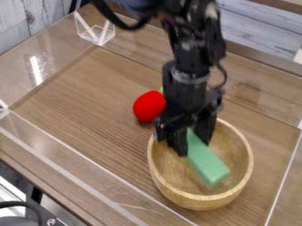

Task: Remove the green block from the brown bowl and put it on the table

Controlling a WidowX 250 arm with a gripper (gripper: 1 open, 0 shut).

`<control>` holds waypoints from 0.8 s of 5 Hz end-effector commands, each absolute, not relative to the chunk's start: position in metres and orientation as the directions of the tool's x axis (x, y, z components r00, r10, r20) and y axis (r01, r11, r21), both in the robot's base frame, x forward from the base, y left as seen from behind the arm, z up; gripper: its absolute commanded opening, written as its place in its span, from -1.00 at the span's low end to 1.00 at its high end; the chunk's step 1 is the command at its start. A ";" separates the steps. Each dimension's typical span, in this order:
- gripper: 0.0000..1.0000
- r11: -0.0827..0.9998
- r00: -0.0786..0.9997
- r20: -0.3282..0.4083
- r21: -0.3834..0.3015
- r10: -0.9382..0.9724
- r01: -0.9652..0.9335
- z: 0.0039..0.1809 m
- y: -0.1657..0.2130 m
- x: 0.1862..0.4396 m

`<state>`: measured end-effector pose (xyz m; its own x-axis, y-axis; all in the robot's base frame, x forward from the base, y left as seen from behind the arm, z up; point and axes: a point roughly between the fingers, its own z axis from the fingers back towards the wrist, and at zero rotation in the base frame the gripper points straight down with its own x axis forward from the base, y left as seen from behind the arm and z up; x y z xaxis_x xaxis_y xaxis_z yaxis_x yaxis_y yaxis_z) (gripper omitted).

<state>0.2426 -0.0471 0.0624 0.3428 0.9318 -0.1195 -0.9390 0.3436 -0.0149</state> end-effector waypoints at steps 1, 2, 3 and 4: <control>-1.00 0.385 0.394 -0.106 -0.094 0.913 -0.918 0.105 -0.047 0.255; -1.00 0.436 0.447 -0.093 -0.116 0.890 -0.892 0.132 -0.042 0.257; -1.00 0.480 0.489 -0.054 -0.132 0.870 -0.868 0.142 -0.022 0.252; -1.00 0.505 0.510 -0.011 -0.125 0.860 -0.854 0.133 0.007 0.241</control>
<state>0.2383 0.0058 0.1227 0.5094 0.8596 -0.0392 -0.8587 0.5047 -0.0892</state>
